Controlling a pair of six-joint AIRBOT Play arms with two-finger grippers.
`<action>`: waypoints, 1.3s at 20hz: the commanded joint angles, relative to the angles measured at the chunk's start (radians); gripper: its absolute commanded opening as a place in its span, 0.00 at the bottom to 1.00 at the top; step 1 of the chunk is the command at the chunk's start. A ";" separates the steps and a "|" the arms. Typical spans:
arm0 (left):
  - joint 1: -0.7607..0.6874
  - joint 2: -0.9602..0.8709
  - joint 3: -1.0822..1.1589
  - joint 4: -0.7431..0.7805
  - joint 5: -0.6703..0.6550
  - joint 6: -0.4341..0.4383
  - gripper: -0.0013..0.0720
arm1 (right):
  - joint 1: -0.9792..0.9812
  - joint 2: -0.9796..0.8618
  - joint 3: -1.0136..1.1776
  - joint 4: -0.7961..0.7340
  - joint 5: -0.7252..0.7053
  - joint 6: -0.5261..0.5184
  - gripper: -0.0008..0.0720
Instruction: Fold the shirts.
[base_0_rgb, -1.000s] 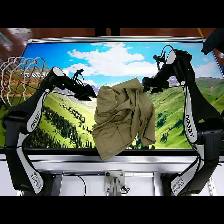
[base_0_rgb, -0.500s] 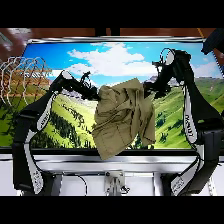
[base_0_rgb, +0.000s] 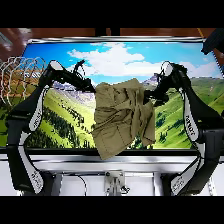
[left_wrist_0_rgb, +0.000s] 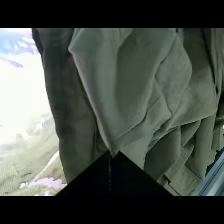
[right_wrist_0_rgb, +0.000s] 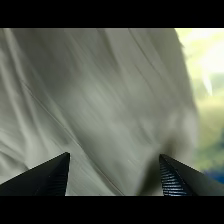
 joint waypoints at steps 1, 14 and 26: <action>0.005 0.048 0.004 0.000 -0.009 0.018 0.10 | 0.034 -0.037 -0.023 0.158 -0.205 -0.017 0.93; 0.093 0.405 0.005 -0.010 0.220 0.069 0.10 | 0.051 0.288 0.267 -0.071 -0.254 -0.176 0.12; 0.106 1.089 0.004 0.326 0.346 -0.195 0.10 | 0.083 0.864 0.358 -0.087 -0.172 -0.131 0.12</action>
